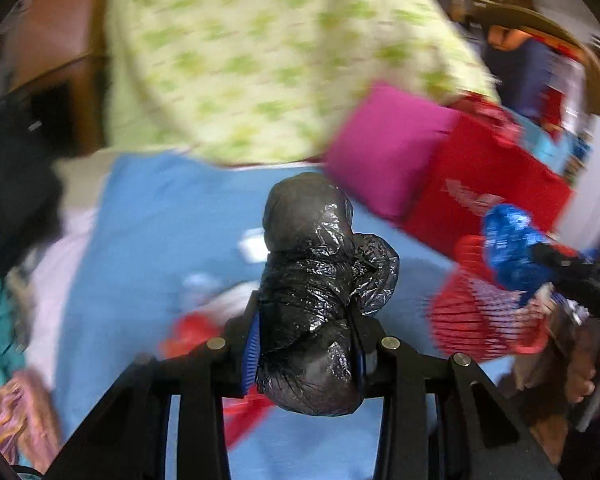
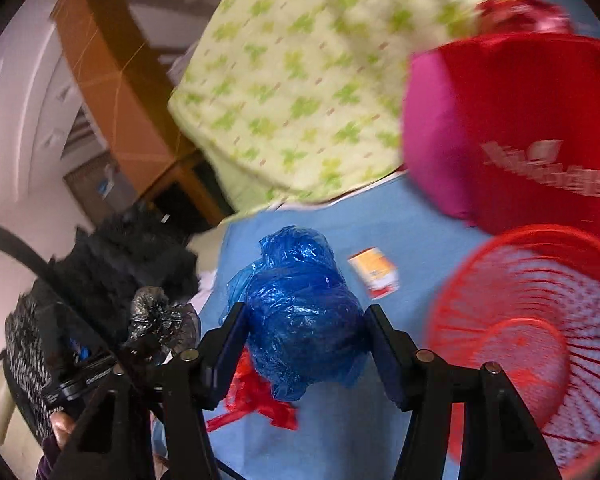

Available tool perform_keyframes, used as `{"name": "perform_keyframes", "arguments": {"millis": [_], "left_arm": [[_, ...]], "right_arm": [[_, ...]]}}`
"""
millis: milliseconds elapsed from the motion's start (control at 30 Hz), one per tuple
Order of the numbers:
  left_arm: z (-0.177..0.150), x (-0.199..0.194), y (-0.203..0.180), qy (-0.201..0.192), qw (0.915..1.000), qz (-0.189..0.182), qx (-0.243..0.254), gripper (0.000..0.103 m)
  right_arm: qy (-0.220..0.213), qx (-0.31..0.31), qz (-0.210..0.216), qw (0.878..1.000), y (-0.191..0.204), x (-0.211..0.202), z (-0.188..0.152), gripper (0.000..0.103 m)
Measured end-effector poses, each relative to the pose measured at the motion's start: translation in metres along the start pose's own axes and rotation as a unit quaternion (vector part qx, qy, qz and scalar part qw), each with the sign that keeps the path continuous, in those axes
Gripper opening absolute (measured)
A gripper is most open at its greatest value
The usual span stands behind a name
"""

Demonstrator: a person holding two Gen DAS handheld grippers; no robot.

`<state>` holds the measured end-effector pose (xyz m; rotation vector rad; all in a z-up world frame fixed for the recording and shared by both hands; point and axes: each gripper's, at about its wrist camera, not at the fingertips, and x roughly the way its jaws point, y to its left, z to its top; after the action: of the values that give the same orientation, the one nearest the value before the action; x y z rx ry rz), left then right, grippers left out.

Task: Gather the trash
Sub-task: 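Carry both bags over the red mesh basket and open both grippers, then move both grippers back toward the remaining trash on the blanket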

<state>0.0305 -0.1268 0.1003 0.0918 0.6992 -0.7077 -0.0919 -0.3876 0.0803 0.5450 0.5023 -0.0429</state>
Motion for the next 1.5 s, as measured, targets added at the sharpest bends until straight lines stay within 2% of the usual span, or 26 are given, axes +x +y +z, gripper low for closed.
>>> {"name": "perform_keyframes", "arguments": {"millis": [167, 300, 433, 467, 500, 533, 567, 600, 667, 767, 900, 1067, 1133, 1267, 1367, 1500], "left_arm": [[0.015, 0.019, -0.098, 0.011, 0.995, -0.089, 0.043, 0.039], [0.017, 0.036, -0.161, 0.026, 0.9901, -0.118, 0.07, 0.041], [0.013, 0.06, -0.207, 0.044, 0.9868, -0.123, 0.095, 0.042], [0.012, 0.068, -0.216, 0.048, 0.9867, -0.113, 0.106, 0.048], [0.012, 0.072, -0.22, 0.051, 0.9867, -0.109, 0.11, 0.06], [0.011, 0.078, -0.226, 0.055, 0.9866, -0.106, 0.112, 0.065], [0.011, 0.082, -0.228, 0.055, 0.9867, -0.105, 0.111, 0.069], [0.011, 0.086, -0.23, 0.056, 0.9871, -0.101, 0.11, 0.069], [0.008, 0.087, -0.229, 0.064, 0.9877, -0.093, 0.108, 0.069], [0.004, 0.08, -0.217, 0.058, 0.9896, -0.083, 0.102, 0.069], [-0.01, 0.057, -0.174, 0.044, 0.9941, -0.062, 0.077, 0.069], [-0.043, 0.018, -0.095, 0.03, 0.9989, 0.0, 0.036, 0.071], [-0.059, 0.001, -0.052, 0.028, 0.9987, 0.042, 0.01, 0.071], [-0.087, -0.03, 0.023, 0.027, 0.9922, 0.114, -0.041, 0.071], [-0.111, -0.05, 0.071, 0.027, 0.9824, 0.17, -0.072, 0.071], [-0.136, -0.058, 0.104, 0.036, 0.9768, 0.18, -0.11, 0.071]], "right_arm": [[-0.034, 0.044, -0.056, 0.997, -0.053, -0.065, -0.003, 0.064], [-0.049, 0.077, -0.091, 0.992, -0.099, -0.099, -0.01, 0.064], [-0.057, 0.11, -0.114, 0.986, -0.137, -0.118, -0.016, 0.065], [-0.059, 0.119, -0.117, 0.984, -0.145, -0.121, -0.018, 0.065], [-0.059, 0.125, -0.121, 0.983, -0.152, -0.124, -0.021, 0.066], [-0.058, 0.13, -0.124, 0.982, -0.157, -0.124, -0.022, 0.067], [-0.055, 0.134, -0.125, 0.981, -0.162, -0.124, -0.023, 0.069], [-0.053, 0.139, -0.124, 0.981, -0.168, -0.124, -0.026, 0.075], [-0.052, 0.148, -0.125, 0.98, -0.174, -0.125, -0.029, 0.078], [-0.052, 0.151, -0.119, 0.98, -0.177, -0.127, -0.033, 0.078], [-0.072, 0.13, -0.118, 0.982, -0.164, -0.134, -0.032, 0.078], [-0.079, 0.089, -0.084, 0.989, -0.122, -0.135, -0.026, 0.078], [-0.078, 0.063, -0.067, 0.993, -0.097, -0.132, -0.023, 0.078], [-0.068, 0.02, -0.026, 0.997, -0.053, -0.12, -0.022, 0.078], [-0.044, -0.007, 0.014, 0.999, -0.017, -0.099, -0.026, 0.078], [0.005, -0.027, 0.04, 0.999, 0.013, -0.058, -0.037, 0.078]]}}
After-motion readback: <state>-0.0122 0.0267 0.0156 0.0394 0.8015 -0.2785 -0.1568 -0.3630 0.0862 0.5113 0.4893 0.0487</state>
